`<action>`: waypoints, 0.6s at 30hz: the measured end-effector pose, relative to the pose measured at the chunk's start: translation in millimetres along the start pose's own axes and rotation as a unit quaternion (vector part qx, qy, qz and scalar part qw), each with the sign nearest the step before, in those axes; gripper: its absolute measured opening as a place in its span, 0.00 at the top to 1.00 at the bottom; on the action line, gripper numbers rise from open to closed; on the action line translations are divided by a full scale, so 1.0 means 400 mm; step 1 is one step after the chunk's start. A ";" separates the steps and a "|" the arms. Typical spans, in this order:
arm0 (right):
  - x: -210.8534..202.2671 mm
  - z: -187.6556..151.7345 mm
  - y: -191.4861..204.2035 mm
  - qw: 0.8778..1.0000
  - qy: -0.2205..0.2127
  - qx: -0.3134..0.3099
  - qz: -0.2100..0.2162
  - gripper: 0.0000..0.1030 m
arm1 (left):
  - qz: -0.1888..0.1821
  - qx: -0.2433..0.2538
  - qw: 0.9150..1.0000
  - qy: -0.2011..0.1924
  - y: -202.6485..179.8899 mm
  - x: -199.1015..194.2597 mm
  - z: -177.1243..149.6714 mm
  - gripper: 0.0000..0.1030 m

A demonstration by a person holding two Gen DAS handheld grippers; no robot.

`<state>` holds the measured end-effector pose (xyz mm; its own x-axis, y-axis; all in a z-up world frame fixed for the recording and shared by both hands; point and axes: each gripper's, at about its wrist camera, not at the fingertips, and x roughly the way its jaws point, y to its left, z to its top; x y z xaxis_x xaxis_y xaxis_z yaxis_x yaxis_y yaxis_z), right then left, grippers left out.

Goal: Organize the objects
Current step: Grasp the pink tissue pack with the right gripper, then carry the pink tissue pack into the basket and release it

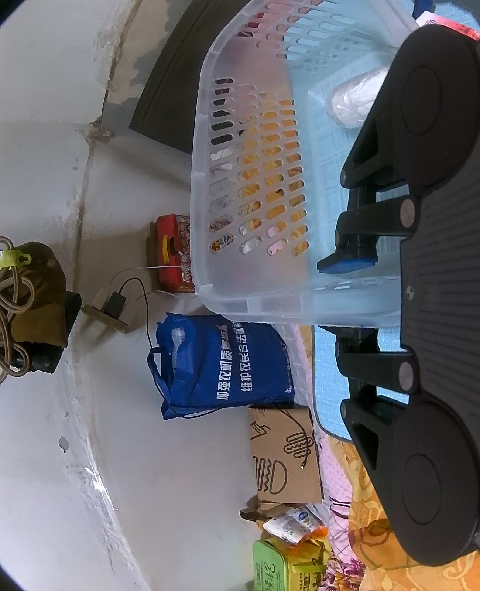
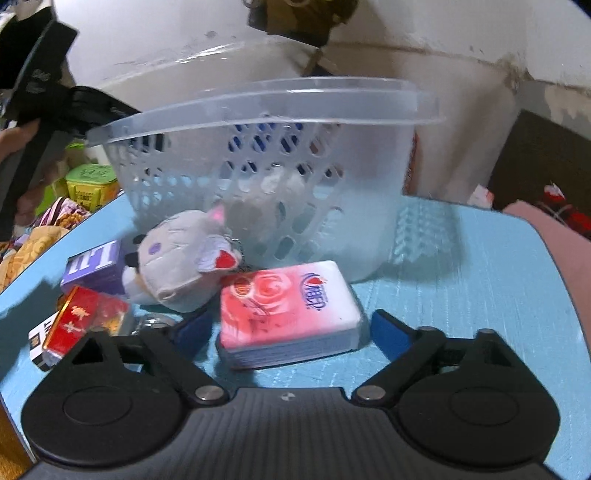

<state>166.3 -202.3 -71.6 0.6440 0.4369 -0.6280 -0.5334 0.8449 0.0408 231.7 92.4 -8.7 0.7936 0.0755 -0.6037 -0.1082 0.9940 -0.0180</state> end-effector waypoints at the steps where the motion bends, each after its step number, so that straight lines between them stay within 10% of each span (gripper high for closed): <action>1: 0.000 -0.002 -0.003 1.000 0.001 0.004 0.001 0.16 | -0.001 0.000 1.000 0.000 0.000 0.000 0.000 0.72; 18: -0.173 -0.044 -0.067 0.995 -0.084 0.052 -0.023 0.26 | -0.001 -0.003 1.000 0.003 0.002 0.000 0.006 0.72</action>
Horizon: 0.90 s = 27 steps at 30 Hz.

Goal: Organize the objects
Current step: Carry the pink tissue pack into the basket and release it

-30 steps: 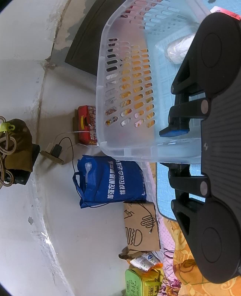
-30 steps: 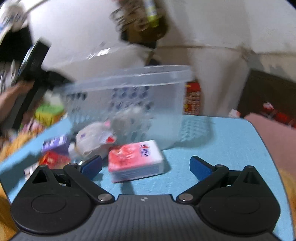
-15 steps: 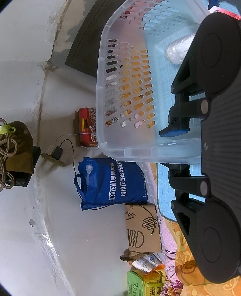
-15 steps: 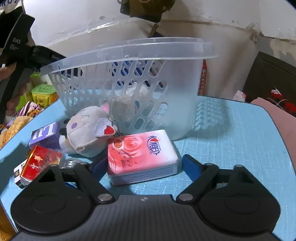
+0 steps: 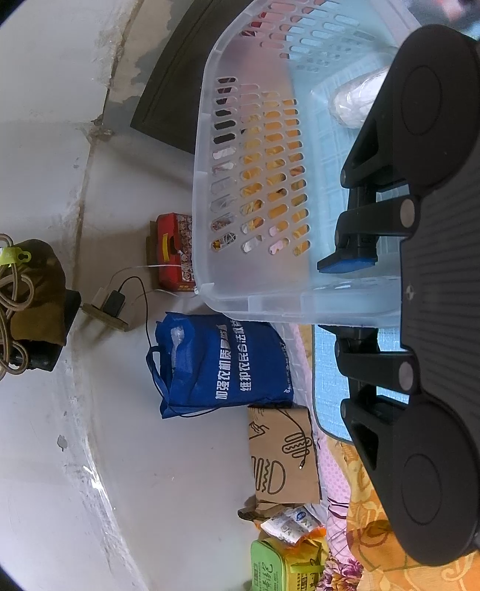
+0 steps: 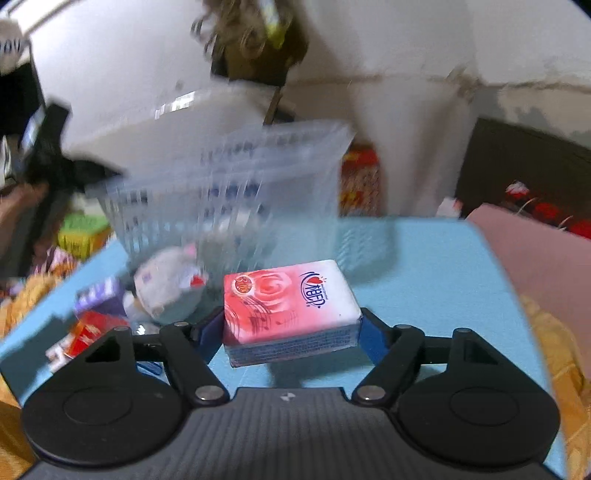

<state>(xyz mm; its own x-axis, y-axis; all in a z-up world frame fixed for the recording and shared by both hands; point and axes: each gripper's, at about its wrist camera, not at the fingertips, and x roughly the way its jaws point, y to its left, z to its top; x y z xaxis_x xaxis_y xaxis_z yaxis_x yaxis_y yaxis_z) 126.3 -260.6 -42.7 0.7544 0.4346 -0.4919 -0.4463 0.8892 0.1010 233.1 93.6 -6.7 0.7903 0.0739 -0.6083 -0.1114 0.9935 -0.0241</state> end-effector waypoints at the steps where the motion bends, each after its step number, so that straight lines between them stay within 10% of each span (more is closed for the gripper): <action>1: -0.028 0.007 -0.006 1.000 -0.014 0.000 0.001 0.26 | 0.000 0.001 1.000 0.000 -0.001 -0.001 0.000 0.72; 8: -0.112 0.167 0.039 0.992 -0.114 -0.062 0.009 0.25 | 0.001 -0.003 1.000 0.001 -0.002 -0.005 0.000 0.72; 17: 0.145 0.378 0.114 0.997 -0.029 -0.064 0.032 0.25 | 0.008 0.001 1.000 0.005 -0.004 -0.003 0.006 0.72; 27: 0.268 0.373 0.057 0.999 0.035 -0.038 0.010 0.26 | 0.011 0.006 1.000 0.002 -0.005 -0.002 0.006 0.71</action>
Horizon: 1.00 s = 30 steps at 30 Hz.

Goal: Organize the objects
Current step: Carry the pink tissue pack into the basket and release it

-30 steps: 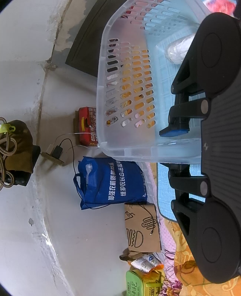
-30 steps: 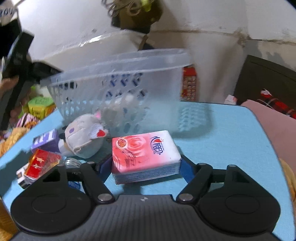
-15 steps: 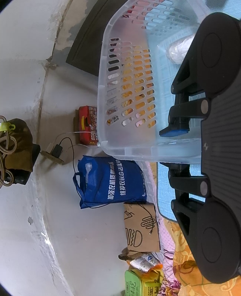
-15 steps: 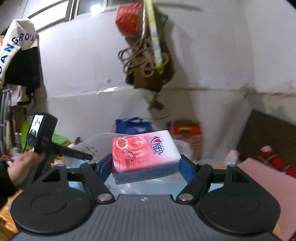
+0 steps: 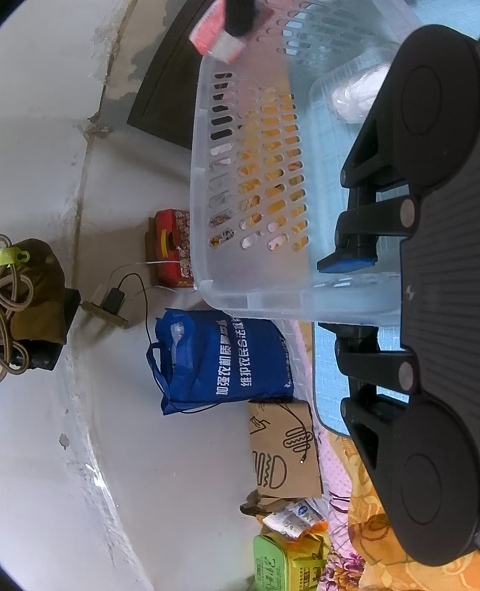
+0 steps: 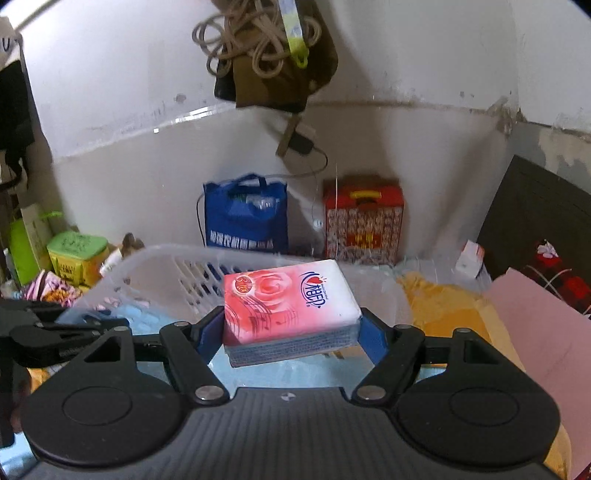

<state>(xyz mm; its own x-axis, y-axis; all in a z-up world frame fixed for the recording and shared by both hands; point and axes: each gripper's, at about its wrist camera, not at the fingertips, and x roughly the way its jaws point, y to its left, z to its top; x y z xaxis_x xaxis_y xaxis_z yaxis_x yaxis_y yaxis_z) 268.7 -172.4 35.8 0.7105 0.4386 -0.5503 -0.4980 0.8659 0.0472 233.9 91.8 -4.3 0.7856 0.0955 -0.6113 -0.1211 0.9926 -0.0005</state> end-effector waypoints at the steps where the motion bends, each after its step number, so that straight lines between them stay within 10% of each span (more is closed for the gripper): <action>1: 0.005 -0.006 0.000 1.000 0.002 -0.003 -0.002 0.26 | 0.000 0.000 1.000 0.000 0.000 0.001 0.001 0.71; 6: 0.006 -0.013 0.007 1.000 0.005 -0.005 -0.013 0.24 | 0.000 0.004 1.000 -0.002 0.000 0.001 -0.001 0.71; 10: -0.003 0.001 0.009 0.999 -0.007 -0.018 -0.046 0.00 | 0.002 0.004 1.000 -0.001 -0.001 0.001 -0.001 0.71; 30: -0.017 -0.022 -0.018 0.999 -0.027 0.004 -0.022 0.00 | 0.002 0.002 1.000 -0.001 -0.003 0.003 -0.001 0.71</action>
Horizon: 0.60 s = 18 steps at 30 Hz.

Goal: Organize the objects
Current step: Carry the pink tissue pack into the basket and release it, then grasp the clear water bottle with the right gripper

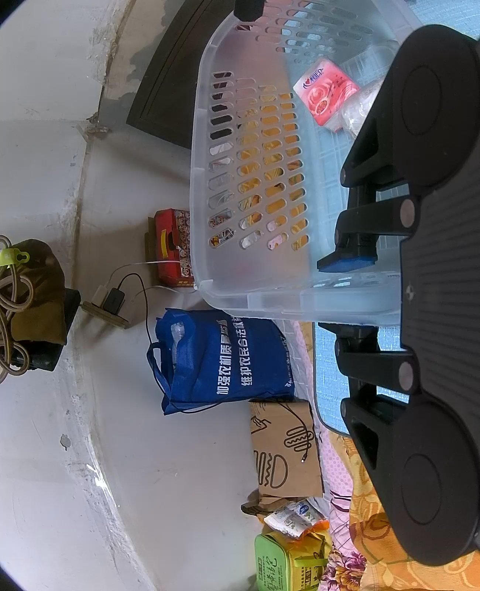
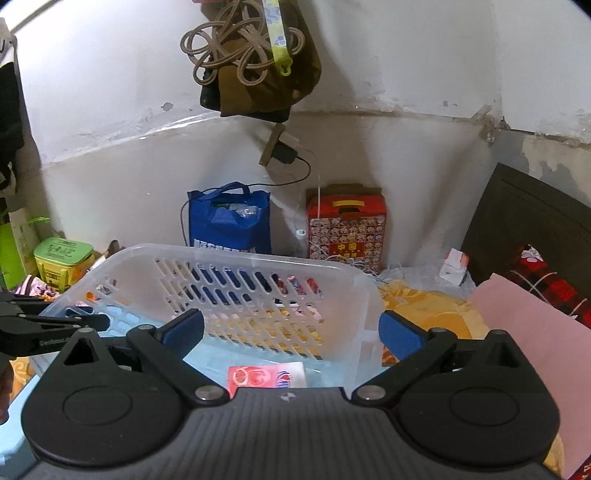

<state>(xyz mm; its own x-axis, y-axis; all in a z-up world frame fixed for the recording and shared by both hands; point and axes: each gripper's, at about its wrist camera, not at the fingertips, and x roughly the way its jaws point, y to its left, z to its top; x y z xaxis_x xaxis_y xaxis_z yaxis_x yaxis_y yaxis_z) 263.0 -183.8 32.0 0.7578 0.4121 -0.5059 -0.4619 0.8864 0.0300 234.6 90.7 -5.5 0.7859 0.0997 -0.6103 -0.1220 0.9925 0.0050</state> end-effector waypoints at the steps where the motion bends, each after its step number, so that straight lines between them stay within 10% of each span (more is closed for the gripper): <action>1: 0.001 -0.004 0.001 1.000 -0.001 0.002 0.001 0.00 | 0.000 0.000 1.000 0.000 0.000 0.000 0.000 0.71; 18: -0.244 -0.133 0.076 0.995 -0.097 -0.001 0.004 0.00 | -0.001 0.000 1.000 0.000 0.002 0.001 0.003 0.71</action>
<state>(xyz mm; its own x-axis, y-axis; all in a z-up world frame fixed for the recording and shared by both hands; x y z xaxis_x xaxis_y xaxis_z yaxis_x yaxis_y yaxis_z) 150.7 -208.4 36.4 0.8283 0.4523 -0.3306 -0.4692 0.8825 0.0318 235.5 91.5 -4.8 0.7863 0.0973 -0.6101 -0.1203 0.9927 0.0032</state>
